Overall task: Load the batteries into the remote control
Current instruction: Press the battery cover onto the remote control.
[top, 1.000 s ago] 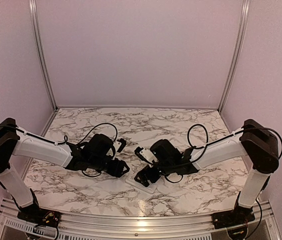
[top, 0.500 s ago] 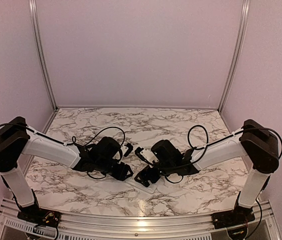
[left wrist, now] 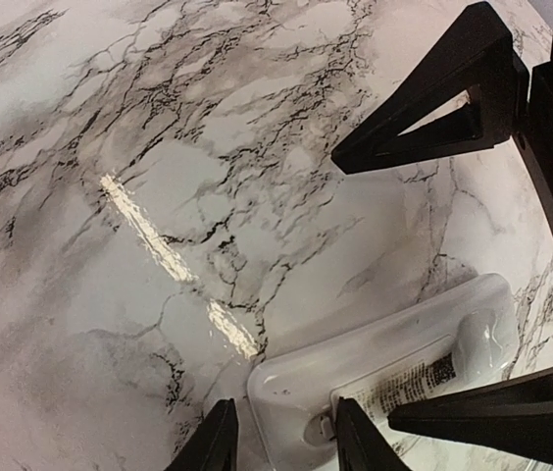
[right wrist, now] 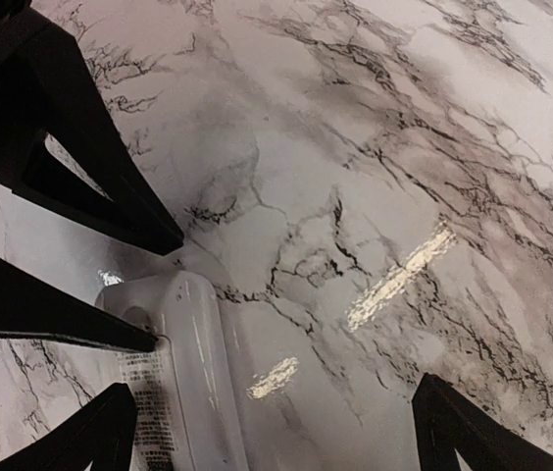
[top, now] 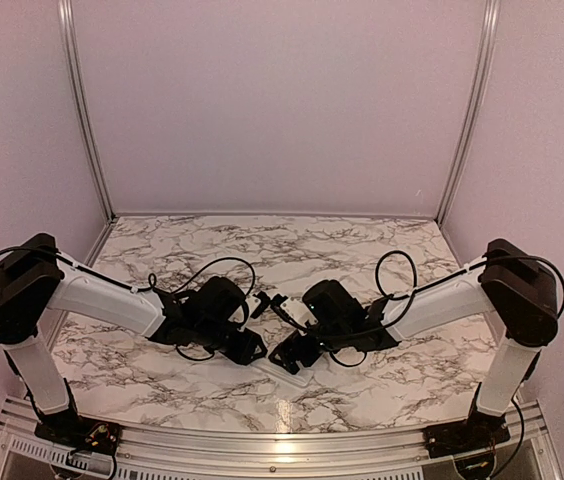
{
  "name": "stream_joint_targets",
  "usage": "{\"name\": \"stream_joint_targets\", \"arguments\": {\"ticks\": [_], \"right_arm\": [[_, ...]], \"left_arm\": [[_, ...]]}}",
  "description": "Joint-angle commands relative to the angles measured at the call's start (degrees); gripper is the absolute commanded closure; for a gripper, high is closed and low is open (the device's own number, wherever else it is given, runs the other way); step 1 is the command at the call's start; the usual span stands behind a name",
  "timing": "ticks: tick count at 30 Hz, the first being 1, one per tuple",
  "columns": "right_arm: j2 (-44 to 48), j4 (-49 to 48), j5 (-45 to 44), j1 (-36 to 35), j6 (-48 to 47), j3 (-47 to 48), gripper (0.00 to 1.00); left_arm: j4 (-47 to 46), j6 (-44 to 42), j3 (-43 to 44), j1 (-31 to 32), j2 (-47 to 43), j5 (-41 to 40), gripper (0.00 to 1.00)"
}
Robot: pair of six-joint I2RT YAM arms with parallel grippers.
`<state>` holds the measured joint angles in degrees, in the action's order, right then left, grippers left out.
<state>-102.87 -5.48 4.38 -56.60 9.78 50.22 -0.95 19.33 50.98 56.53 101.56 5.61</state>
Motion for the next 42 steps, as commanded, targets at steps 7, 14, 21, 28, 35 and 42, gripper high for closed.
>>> {"name": "stream_joint_targets", "arguments": {"ticks": [7,14,21,28,35,42], "right_arm": [[-2.25,7.45,-1.39,-0.18,-2.09,-2.66,0.04],[-2.25,7.28,-1.57,-0.18,-2.13,-2.91,0.04],[-0.67,6.17,0.13,-0.18,-2.57,-2.58,0.04],[7.05,2.2,3.96,-0.18,-3.11,-1.61,0.02],[18.38,-2.59,4.35,0.93,-3.22,-3.75,0.01],[28.85,-4.69,7.86,5.94,-1.26,-8.76,0.01]], "left_arm": [[5.83,-1.12,1.07,0.42,1.51,-1.33,0.76],[7.39,-1.59,0.81,0.33,0.84,-3.0,0.84],[5.91,-1.83,1.01,0.25,0.07,-2.42,0.71],[4.68,-1.73,1.7,-2.32,-4.14,-2.02,0.34],[3.72,-11.93,0.54,-4.79,-12.48,0.76,0.05],[17.83,-34.39,10.6,-2.93,-7.14,9.81,0.07]]}}
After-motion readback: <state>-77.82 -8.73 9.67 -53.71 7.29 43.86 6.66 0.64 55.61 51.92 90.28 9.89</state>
